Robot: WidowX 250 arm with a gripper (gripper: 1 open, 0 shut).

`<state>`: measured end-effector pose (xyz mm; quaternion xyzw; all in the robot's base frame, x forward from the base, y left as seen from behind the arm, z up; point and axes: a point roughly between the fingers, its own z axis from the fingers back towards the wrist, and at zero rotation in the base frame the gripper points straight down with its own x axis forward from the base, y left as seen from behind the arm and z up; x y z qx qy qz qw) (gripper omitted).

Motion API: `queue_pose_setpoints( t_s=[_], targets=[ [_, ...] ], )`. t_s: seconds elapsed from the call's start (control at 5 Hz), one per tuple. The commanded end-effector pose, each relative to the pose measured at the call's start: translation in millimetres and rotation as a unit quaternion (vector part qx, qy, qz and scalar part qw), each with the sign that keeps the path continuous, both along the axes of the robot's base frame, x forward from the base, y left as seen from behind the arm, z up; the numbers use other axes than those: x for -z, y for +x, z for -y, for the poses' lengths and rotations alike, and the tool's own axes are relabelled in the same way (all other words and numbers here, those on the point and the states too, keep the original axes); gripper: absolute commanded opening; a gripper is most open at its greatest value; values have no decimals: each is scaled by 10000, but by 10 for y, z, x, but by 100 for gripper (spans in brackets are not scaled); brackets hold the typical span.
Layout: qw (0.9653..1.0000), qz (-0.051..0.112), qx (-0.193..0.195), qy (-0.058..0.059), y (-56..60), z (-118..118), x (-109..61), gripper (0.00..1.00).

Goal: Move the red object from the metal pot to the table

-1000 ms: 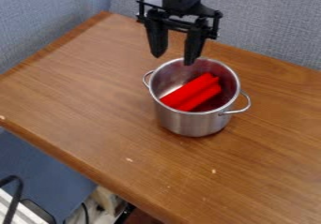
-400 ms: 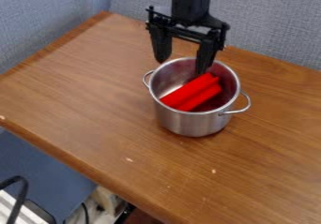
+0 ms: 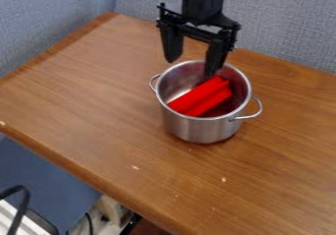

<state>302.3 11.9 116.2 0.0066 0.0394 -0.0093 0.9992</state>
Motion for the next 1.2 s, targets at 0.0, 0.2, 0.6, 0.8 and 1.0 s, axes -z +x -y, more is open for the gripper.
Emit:
queue_pose_setpoints(
  t_s=[0.0, 0.2, 0.6, 0.8, 1.0],
  targets=[
    [9997, 227, -49, 14, 56, -166, -156, 100],
    [9996, 281, 4, -48, 41, -189, -207, 100],
    [9967, 406, 685, -155, 95, -156, -393, 100],
    [9984, 429, 359, -125, 71, -1, -328, 100],
    [9987, 413, 209, -189, 53, 165, -256, 100]
  ],
)
